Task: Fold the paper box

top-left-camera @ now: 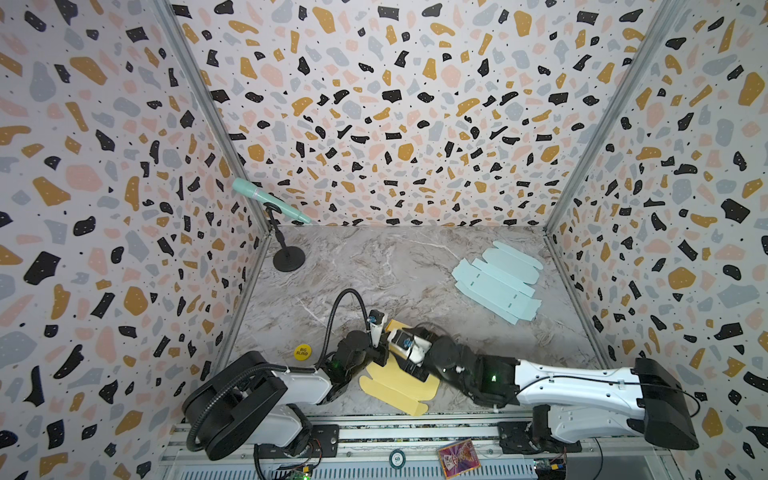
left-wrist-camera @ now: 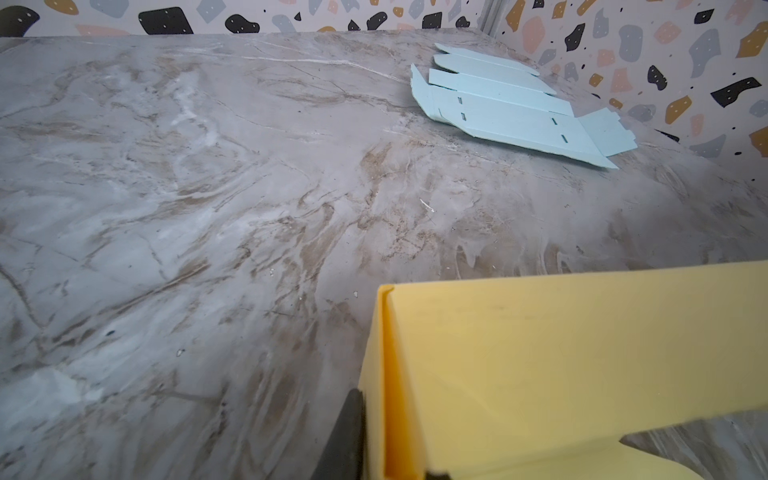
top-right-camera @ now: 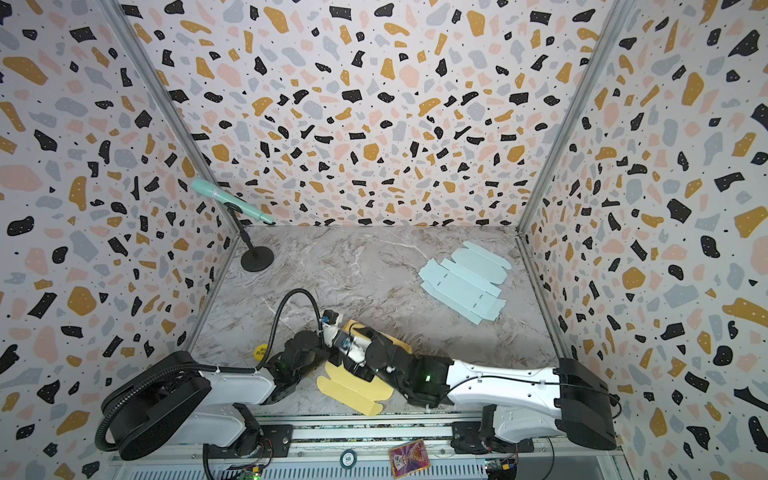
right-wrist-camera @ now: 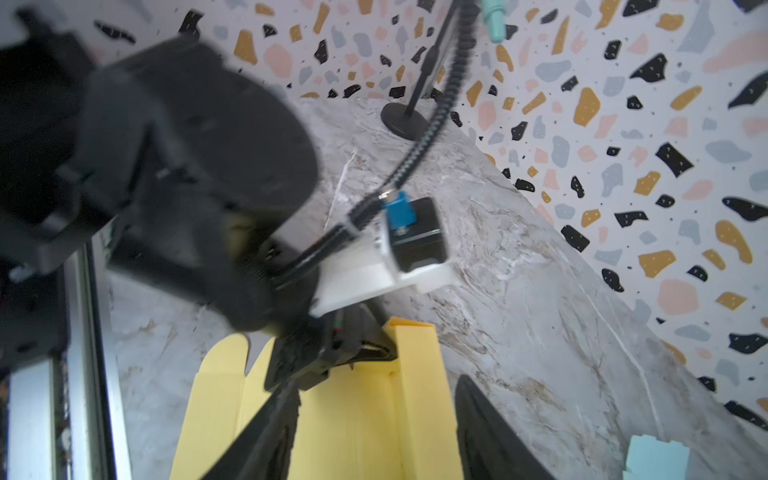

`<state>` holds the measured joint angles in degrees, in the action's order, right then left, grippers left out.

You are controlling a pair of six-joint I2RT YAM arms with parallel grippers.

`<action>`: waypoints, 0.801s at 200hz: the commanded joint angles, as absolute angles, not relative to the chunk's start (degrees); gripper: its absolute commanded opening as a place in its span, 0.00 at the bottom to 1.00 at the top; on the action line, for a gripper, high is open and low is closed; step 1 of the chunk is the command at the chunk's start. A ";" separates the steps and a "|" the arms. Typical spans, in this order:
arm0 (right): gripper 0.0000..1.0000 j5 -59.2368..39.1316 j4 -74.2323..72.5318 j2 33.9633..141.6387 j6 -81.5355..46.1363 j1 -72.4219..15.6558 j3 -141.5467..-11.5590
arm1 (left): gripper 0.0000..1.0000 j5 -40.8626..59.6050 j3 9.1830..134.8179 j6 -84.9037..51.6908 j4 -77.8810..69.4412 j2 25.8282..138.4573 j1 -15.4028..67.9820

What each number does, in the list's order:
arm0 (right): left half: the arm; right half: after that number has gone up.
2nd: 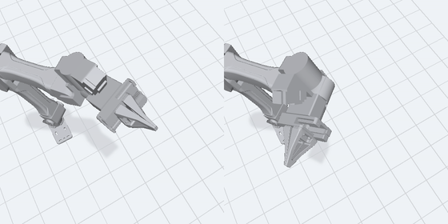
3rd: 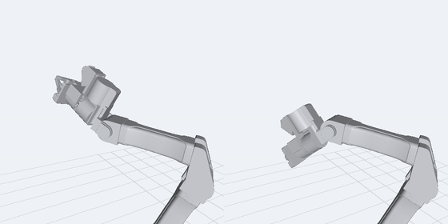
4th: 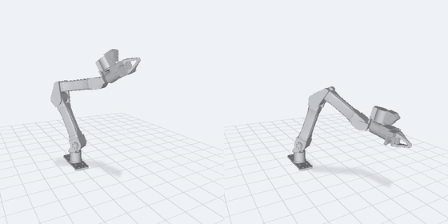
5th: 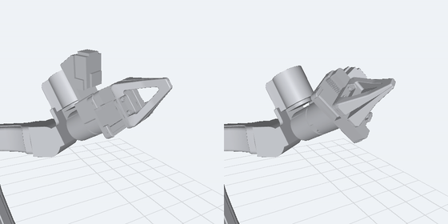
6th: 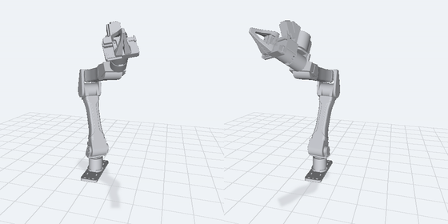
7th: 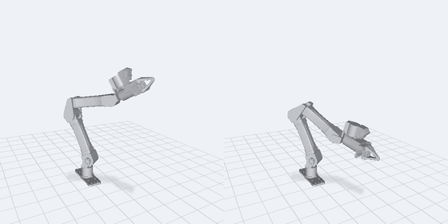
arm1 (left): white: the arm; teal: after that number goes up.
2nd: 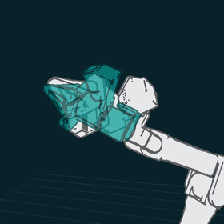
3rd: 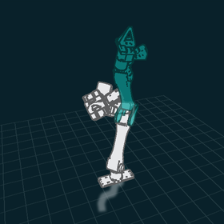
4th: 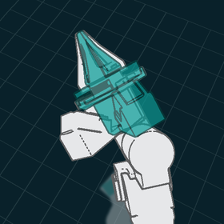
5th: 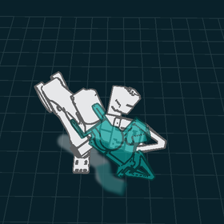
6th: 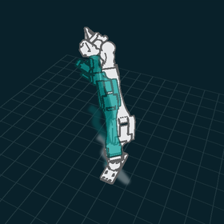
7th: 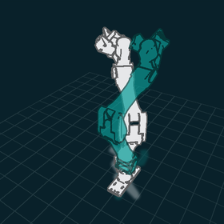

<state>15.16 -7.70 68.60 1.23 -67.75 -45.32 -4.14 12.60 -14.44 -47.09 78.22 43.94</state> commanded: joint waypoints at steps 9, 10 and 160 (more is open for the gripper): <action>0.62 -6.20 -2.98 67.41 -12.03 -53.39 -48.37 | 0.18 -5.51 13.71 -13.63 -48.48 77.02 44.41; 0.62 -6.79 -2.89 67.54 -12.17 -53.06 -48.40 | 0.18 -5.53 13.75 -13.67 -48.45 77.00 44.44; 0.50 -29.46 -7.33 89.33 -18.09 -41.40 -48.51 | 0.18 -6.58 16.21 -13.33 -51.46 84.12 46.06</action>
